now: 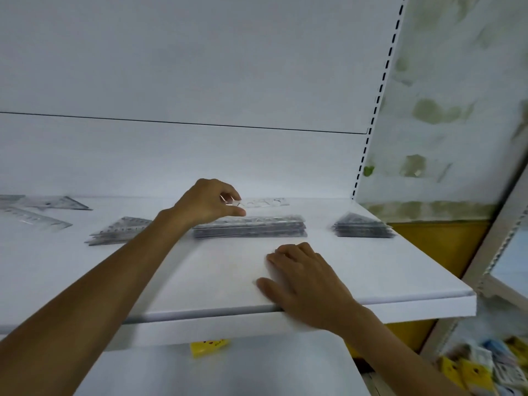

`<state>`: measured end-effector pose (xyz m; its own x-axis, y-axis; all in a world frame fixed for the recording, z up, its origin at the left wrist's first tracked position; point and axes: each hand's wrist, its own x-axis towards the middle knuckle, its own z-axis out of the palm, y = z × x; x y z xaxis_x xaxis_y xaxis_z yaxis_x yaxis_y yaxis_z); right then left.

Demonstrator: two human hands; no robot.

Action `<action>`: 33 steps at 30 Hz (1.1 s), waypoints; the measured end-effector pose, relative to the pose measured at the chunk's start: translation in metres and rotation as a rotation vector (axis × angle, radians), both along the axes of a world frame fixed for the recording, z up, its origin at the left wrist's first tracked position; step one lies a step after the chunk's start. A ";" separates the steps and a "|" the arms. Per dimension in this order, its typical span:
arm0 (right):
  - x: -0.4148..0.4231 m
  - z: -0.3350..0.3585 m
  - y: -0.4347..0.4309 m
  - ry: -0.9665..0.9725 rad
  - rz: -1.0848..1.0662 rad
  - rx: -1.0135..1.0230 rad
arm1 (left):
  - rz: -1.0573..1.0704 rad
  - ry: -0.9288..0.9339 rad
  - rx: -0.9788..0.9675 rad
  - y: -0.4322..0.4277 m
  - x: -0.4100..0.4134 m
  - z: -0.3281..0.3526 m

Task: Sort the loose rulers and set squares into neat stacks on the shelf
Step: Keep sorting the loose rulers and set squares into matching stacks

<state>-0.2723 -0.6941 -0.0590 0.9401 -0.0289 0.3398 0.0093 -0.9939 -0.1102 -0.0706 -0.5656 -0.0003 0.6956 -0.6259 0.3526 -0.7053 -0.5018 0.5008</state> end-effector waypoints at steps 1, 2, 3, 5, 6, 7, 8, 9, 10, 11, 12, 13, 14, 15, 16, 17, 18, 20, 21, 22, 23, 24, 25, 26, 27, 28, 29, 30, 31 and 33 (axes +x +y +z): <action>0.000 0.000 0.000 -0.009 -0.002 -0.001 | -0.011 0.007 0.004 -0.004 0.001 -0.003; 0.000 0.000 0.001 -0.016 -0.003 -0.002 | -0.024 0.011 0.008 -0.007 0.000 -0.005; 0.000 0.000 0.001 -0.021 -0.005 0.000 | -0.038 0.016 0.012 -0.011 0.000 -0.006; 0.000 0.000 0.001 -0.029 -0.005 0.005 | -0.060 0.021 0.017 -0.016 -0.001 -0.009; 0.000 0.000 0.001 -0.026 -0.006 0.011 | -0.068 0.021 0.021 -0.019 -0.002 -0.009; 0.000 0.000 0.001 -0.022 -0.006 0.017 | -0.076 0.019 0.028 -0.021 -0.002 -0.010; 0.000 0.000 0.001 -0.021 -0.006 0.021 | -0.082 0.016 0.040 -0.023 -0.002 -0.010; -0.001 0.000 0.001 -0.023 -0.007 0.023 | -0.086 0.011 0.056 -0.025 -0.002 -0.011; -0.001 0.000 0.001 -0.026 -0.007 0.023 | -0.088 0.009 0.073 -0.026 -0.002 -0.011; -0.001 -0.001 0.001 -0.030 -0.007 0.022 | -0.090 0.010 0.087 -0.027 -0.002 -0.012; -0.001 -0.001 0.001 -0.035 -0.009 0.020 | -0.091 0.015 0.099 -0.028 -0.003 -0.012; -0.001 -0.001 0.001 -0.041 -0.010 0.018 | -0.091 0.023 0.108 -0.029 -0.003 -0.013; -0.001 -0.001 0.001 -0.046 -0.012 0.017 | -0.090 0.031 0.114 -0.029 -0.003 -0.013; -0.001 -0.002 0.001 -0.050 -0.012 0.016 | -0.090 0.035 0.118 -0.029 -0.003 -0.013; 0.000 -0.002 0.000 -0.055 -0.012 0.014 | -0.091 0.036 0.123 -0.028 -0.003 -0.013; 0.000 -0.002 0.000 -0.060 -0.010 0.013 | -0.095 0.040 0.127 -0.028 -0.003 -0.013; 0.000 -0.003 0.000 -0.065 -0.009 0.014 | -0.101 0.046 0.129 -0.028 -0.003 -0.013; 0.001 -0.004 0.000 -0.077 -0.009 0.017 | -0.113 0.045 0.138 -0.027 -0.004 -0.014; 0.001 -0.004 0.000 -0.079 -0.008 0.017 | -0.113 0.042 0.144 -0.027 -0.005 -0.014; 0.001 -0.004 0.000 -0.080 -0.006 0.017 | -0.109 0.040 0.148 -0.027 -0.005 -0.014; 0.001 -0.004 0.000 -0.081 -0.006 0.018 | -0.106 0.042 0.149 -0.027 -0.005 -0.014; 0.002 -0.004 -0.001 -0.081 -0.006 0.020 | -0.105 0.043 0.150 -0.027 -0.006 -0.014; 0.002 -0.004 -0.001 -0.080 -0.006 0.021 | -0.104 0.040 0.152 -0.026 -0.007 -0.013; 0.003 -0.004 -0.002 -0.076 -0.006 0.024 | -0.102 0.032 0.153 -0.025 -0.008 -0.012; 0.003 -0.004 -0.003 -0.070 -0.004 0.031 | -0.097 0.020 0.150 -0.023 -0.009 -0.011; 0.003 -0.004 -0.003 -0.061 0.001 0.042 | -0.087 0.003 0.141 -0.020 -0.011 -0.010; 0.004 -0.003 -0.004 -0.046 0.006 0.055 | -0.071 -0.019 0.127 -0.016 -0.013 -0.009; 0.006 -0.001 -0.006 -0.022 0.007 0.070 | -0.049 -0.043 0.105 -0.010 -0.016 -0.007; 0.009 0.003 -0.010 0.012 0.002 0.083 | -0.025 -0.063 0.077 -0.003 -0.018 -0.006; 0.018 0.016 -0.017 0.096 -0.008 0.125 | 0.023 -0.097 0.031 0.017 -0.023 -0.005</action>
<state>-0.2545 -0.7106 -0.0434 0.9676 -0.0729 0.2416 -0.0151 -0.9724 -0.2328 -0.0938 -0.5481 -0.0050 0.6733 -0.6217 0.4002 -0.7380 -0.5323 0.4148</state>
